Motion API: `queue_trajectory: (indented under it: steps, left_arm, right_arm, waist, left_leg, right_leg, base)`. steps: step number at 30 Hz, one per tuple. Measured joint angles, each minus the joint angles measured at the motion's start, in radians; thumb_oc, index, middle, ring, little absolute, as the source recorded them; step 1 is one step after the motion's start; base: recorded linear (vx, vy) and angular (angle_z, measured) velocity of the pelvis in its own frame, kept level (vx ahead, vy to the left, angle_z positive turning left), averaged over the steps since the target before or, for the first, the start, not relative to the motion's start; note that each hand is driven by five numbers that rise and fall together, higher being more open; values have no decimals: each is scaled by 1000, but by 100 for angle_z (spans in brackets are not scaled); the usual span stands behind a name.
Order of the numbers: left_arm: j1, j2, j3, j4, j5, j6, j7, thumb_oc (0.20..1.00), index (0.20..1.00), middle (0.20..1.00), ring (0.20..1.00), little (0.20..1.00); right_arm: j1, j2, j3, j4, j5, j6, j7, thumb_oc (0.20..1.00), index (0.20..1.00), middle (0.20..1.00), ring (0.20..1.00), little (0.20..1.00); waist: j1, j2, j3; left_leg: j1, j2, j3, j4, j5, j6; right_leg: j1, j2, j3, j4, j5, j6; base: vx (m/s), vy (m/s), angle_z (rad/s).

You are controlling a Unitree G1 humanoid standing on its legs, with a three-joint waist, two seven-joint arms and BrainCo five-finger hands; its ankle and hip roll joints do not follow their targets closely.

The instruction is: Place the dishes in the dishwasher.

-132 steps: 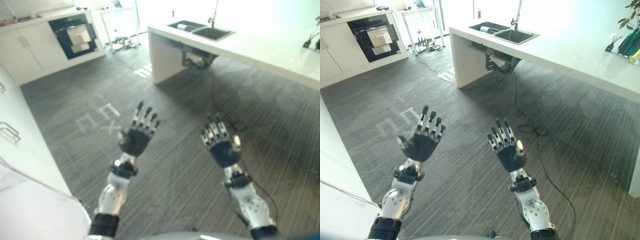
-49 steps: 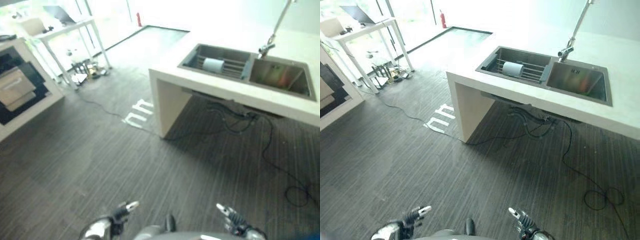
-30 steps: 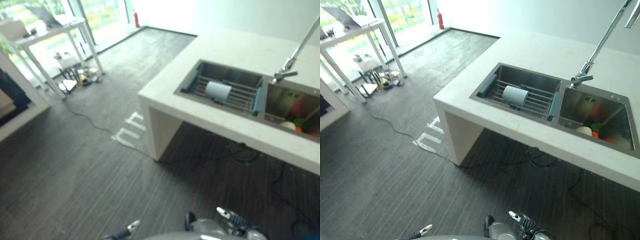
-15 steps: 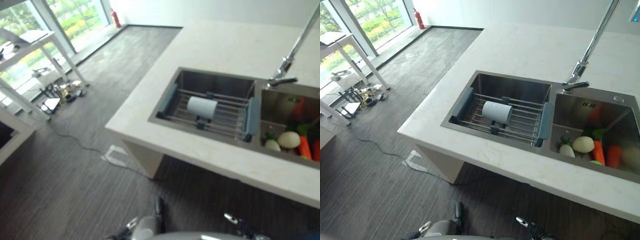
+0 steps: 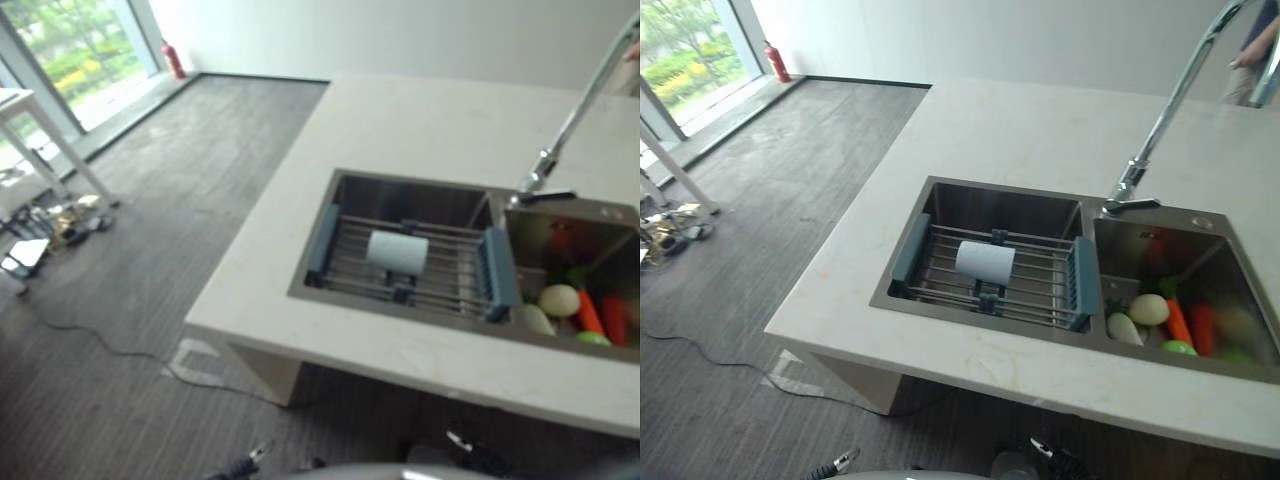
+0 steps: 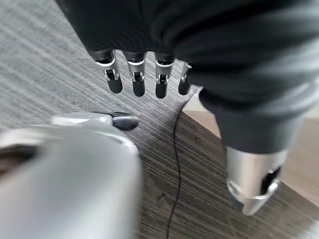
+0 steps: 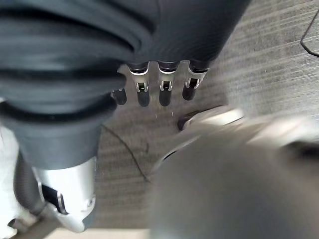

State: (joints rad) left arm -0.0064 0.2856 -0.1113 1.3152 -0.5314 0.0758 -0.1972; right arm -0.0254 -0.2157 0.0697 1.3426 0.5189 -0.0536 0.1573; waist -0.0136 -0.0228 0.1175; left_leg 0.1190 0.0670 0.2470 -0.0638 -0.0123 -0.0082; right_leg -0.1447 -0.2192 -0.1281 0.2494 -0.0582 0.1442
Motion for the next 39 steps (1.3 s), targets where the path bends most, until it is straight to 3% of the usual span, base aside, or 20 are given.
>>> queue_trajectory:
  steps: [1, 2, 4, 5, 6, 7, 8, 9, 10, 12, 14, 17, 18, 21, 23, 27, 31, 34, 35, 39]
  left_arm:
    - [-6, 17, 41, 0, -15, 1, 10, 1000, 1000, 1000, 1000, 1000]
    - [-4, 17, 44, -1, -23, 0, 11, 1000, 1000, 1000, 1000, 1000]
    - [12, -8, 69, 8, -39, -2, 33, 1000, 1000, 1000, 1000, 1000]
    - [16, -43, 71, 7, -39, -2, 38, 1000, 1000, 1000, 1000, 1000]
    - [36, -78, 70, 8, -37, 1, 39, 1000, 1000, 1000, 1000, 1000]
    - [31, -89, 67, 10, -37, 1, 34, 1000, 1000, 1000, 1000, 1000]
    - [35, -96, 21, -1, -38, -5, 37, 1000, 1000, 1000, 1000, 1000]
    - [35, -96, 20, -1, -38, -5, 37, 1000, 1000, 1000, 1000, 1000]
    - [26, -105, -39, -23, -38, -9, 37, 1000, 1000, 1000, 1000, 1000]
    - [9, -104, -38, -22, -38, -6, 37, 1000, 1000, 1000, 1000, 1000]
    - [-4, -107, -37, -29, -38, -2, 33, 1000, 1000, 1000, 1000, 1000]
    - [4, -111, 42, -39, -54, 0, 31, 1000, 1000, 1000, 1000, 1000]
    - [0, -102, 68, -38, -80, -2, 36, 1000, 1000, 1000, 1000, 1000]
    - [-8, -40, 98, -40, -95, -23, 36, 1000, 1000, 1000, 1000, 1000]
    - [-9, -14, 113, -44, -118, -39, 36, 1000, 1000, 1000, 1000, 1000]
    - [-12, 48, 121, -66, -120, -64, 43, 1000, 1000, 1000, 1000, 1000]
    - [-1, 171, 236, -55, -116, -39, 81, 1000, 1000, 1000, 1000, 1000]
    - [5, 290, 287, 2, -115, 7, 139, 1000, 1000, 1000, 1000, 1000]
    - [11, 352, 338, 39, -75, 65, 155, 1000, 1000, 1000, 1000, 1000]
    - [41, 512, 469, 145, 30, 176, 218, 1000, 1000, 1000, 1000, 1000]
  right_arm:
    - [-7, 13, -3, 1, -6, 5, 0, 1000, 1000, 1000, 1000, 1000]
    - [-5, 14, -3, 4, -6, 12, -1, 1000, 1000, 1000, 1000, 1000]
    - [11, 19, -5, 30, -6, 28, -2, 1000, 1000, 1000, 1000, 1000]
    - [32, -1, -6, 5, -9, 26, -2, 1000, 1000, 1000, 1000, 1000]
    - [27, -21, 0, -5, -10, 29, -16, 1000, 1000, 1000, 1000, 1000]
    - [27, -36, -2, -11, -9, 29, -28, 1000, 1000, 1000, 1000, 1000]
    - [6, -81, 2, -5, -8, 29, -39, 1000, 1000, 1000, 1000, 1000]
    - [6, -83, 2, -5, -8, 29, -39, 1000, 1000, 1000, 1000, 1000]
    - [-12, -135, 0, -2, -5, 27, -42, 1000, 1000, 1000, 1000, 1000]
    - [-16, -141, -1, -19, 4, 23, -43, 1000, 1000, 1000, 1000, 1000]
    - [6, -132, -3, -36, 12, 19, -41, 1000, 1000, 1000, 1000, 1000]
    - [41, -117, -11, -38, -2, 16, -35, 1000, 1000, 1000, 1000, 1000]
    - [51, -105, -8, -38, -10, 16, -34, 1000, 1000, 1000, 1000, 1000]
    - [53, -47, -2, -33, -29, 19, -24, 1000, 1000, 1000, 1000, 1000]
    - [46, -52, -4, -25, -31, 17, -18, 1000, 1000, 1000, 1000, 1000]
    - [33, -93, -13, -27, -31, 18, -12, 1000, 1000, 1000, 1000, 1000]
    - [78, -135, -42, -22, -40, 23, 2, 1000, 1000, 1000, 1000, 1000]
    - [115, -167, -41, -18, -40, 23, 3, 1000, 1000, 1000, 1000, 1000]
    - [123, -180, -42, -13, -40, 25, 10, 1000, 1000, 1000, 1000, 1000]
    - [120, -199, -41, -4, -40, 22, 22, 1000, 1000, 1000, 1000, 1000]
  waist:
    - [-7, -35, 9]
    - [-6, -36, 10]
    - [-3, -26, 17]
    - [-2, 11, 27]
    - [6, 39, 42]
    - [3, 25, 50]
    - [15, 43, 52]
    - [15, 45, 53]
    - [10, 92, 56]
    - [-6, 102, 60]
    - [-18, 101, 59]
    - [-36, 120, 49]
    - [-38, 123, 47]
    - [-32, 56, 41]
    - [-28, 51, 38]
    - [-21, 78, 37]
    - [-4, 101, 19]
    - [-4, 114, -4]
    - [-2, 129, -11]
    - [-3, 162, -30]
  left_leg:
    - [-29, 8, 4, 54, -22, -42]
    - [-49, 20, 3, 73, -35, -53]
    - [-50, 83, -19, 116, -38, -98]
    - [-48, 138, -33, 148, -44, -104]
    - [-68, 176, -90, 212, -10, -112]
    - [-150, 173, -167, 323, 36, -111]
    - [-193, 144, -211, 274, 40, -129]
    - [-193, 143, -211, 269, 40, -129]
    - [-170, 123, -193, 23, 66, -143]
    - [-158, 120, -178, -17, 74, -149]
    - [-95, 104, -176, -31, 82, -153]
    - [-4, 87, -150, -32, 120, -119]
    - [5, 88, -131, -27, 90, -116]
    - [6, 44, -130, -26, 89, -115]
    - [7, 36, -131, -26, 73, -92]
    - [7, 34, -129, -29, 30, -72]
    - [4, 31, -127, -34, 20, -72]
    - [-3, 31, -124, -33, 21, -70]
    - [-7, 30, -122, -34, 27, -66]
    - [-13, 28, -121, -27, 36, -66]
  right_leg:
    - [-9, -80, -21, -81, 34, 67]
    - [-21, -92, -22, -83, 45, 83]
    - [16, -34, -47, -9, 14, 31]
    - [40, 21, -65, -9, -29, -28]
    - [61, 64, -67, -9, -42, -59]
    - [67, 67, -64, -34, -42, -83]
    - [107, 69, -71, -122, -5, -83]
    - [108, 70, -72, -125, -4, -84]
    - [145, 98, -84, -222, 37, -87]
    - [191, 125, -98, -296, 74, -92]
    - [247, 140, -94, -344, 67, -107]
    - [267, 157, -57, -337, 78, -104]
    - [270, 155, -51, -337, 77, -96]
    - [264, 107, -49, -337, 90, -81]
    - [265, 100, -49, -337, 91, -73]
    - [260, 97, -48, -340, 89, -46]
    - [255, 91, -48, -344, 81, -44]
    - [242, 91, -47, -344, 85, -44]
    - [237, 89, -46, -344, 88, -47]
    - [230, 88, -47, -344, 104, -37]
  base:
    - [92, -714, -57]
    - [133, -523, -28]
    - [168, -426, 20]
    - [130, -178, 36]
    - [115, -3, 25]
    - [109, 195, 13]
    - [117, 234, 6]
    - [88, 192, -3]
    - [109, 210, -9]
    - [122, 196, -12]
    - [185, 192, -18]
    - [129, 111, -38]
    - [76, 68, -37]
    - [65, 53, -11]
    - [52, 50, 7]
    - [36, 46, 3]
    - [20, 14, -3]
    - [7, 23, -5]
    - [8, 25, -6]
    - [9, 14, -1]
